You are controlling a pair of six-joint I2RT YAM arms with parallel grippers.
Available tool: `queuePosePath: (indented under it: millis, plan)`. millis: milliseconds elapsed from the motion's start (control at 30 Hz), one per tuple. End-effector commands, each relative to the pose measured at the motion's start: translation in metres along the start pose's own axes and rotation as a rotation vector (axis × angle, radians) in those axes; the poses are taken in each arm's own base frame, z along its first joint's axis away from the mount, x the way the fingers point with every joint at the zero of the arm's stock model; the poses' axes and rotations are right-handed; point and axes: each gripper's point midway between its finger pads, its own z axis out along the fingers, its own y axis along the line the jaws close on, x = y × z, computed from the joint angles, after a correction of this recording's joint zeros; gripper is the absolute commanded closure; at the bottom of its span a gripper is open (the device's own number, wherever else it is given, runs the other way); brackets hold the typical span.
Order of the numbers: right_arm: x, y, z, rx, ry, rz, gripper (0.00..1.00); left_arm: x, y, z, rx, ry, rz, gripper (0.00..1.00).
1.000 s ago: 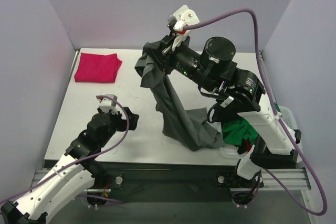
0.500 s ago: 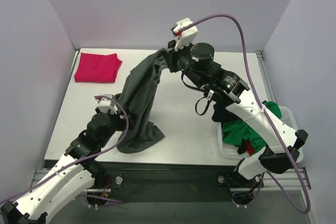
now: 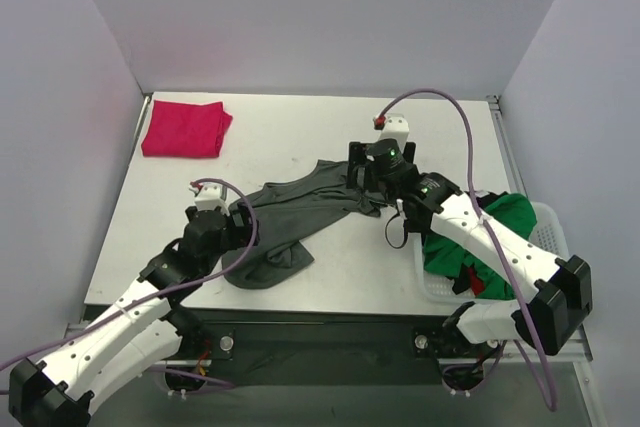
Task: Fold and stack the t-shirts
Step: Move the tshirt to the center of the board, then flatten out the tshirt
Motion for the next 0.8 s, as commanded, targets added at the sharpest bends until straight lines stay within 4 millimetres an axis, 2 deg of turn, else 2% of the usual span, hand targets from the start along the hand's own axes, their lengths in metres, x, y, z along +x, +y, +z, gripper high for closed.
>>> queuePosePath:
  millis: [0, 100, 200, 233, 300, 333, 500, 567, 767]
  plan:
    - [0.025, -0.001, 0.002, 0.002, 0.045, 0.082, 0.16, 0.002, 0.019, 0.006, -0.107, -0.014, -0.032, 0.03]
    - [0.052, -0.003, 0.015, 0.016, 0.104, 0.066, 0.17, 0.006, 0.030, 0.016, -0.158, 0.007, -0.051, 0.03]
    - [0.067, -0.005, 0.027, 0.022, 0.151, 0.062, 0.22, 0.012, 0.039, 0.027, -0.164, 0.052, -0.074, 0.03]
    - [0.071, -0.004, 0.029, 0.007, 0.166, 0.066, 0.23, 0.010, 0.054, 0.034, -0.202, 0.058, -0.111, 0.03]
    - [0.077, -0.008, 0.034, 0.009, 0.189, 0.074, 0.26, 0.018, 0.061, 0.041, -0.203, 0.088, -0.141, 0.04]
    - [0.081, -0.007, 0.034, -0.005, 0.200, 0.079, 0.27, 0.012, 0.071, 0.045, -0.226, 0.066, -0.168, 0.05]
    - [0.085, -0.013, 0.030, -0.025, 0.198, 0.087, 0.27, 0.018, 0.096, 0.059, -0.297, 0.097, -0.204, 0.12]
    - [0.089, -0.018, 0.028, -0.024, 0.203, 0.081, 0.27, 0.014, 0.100, 0.061, -0.316, 0.096, -0.204, 0.15]
    - [0.088, -0.034, 0.020, -0.020, 0.185, 0.102, 0.27, 0.017, 0.106, 0.073, -0.340, 0.113, -0.191, 0.34]
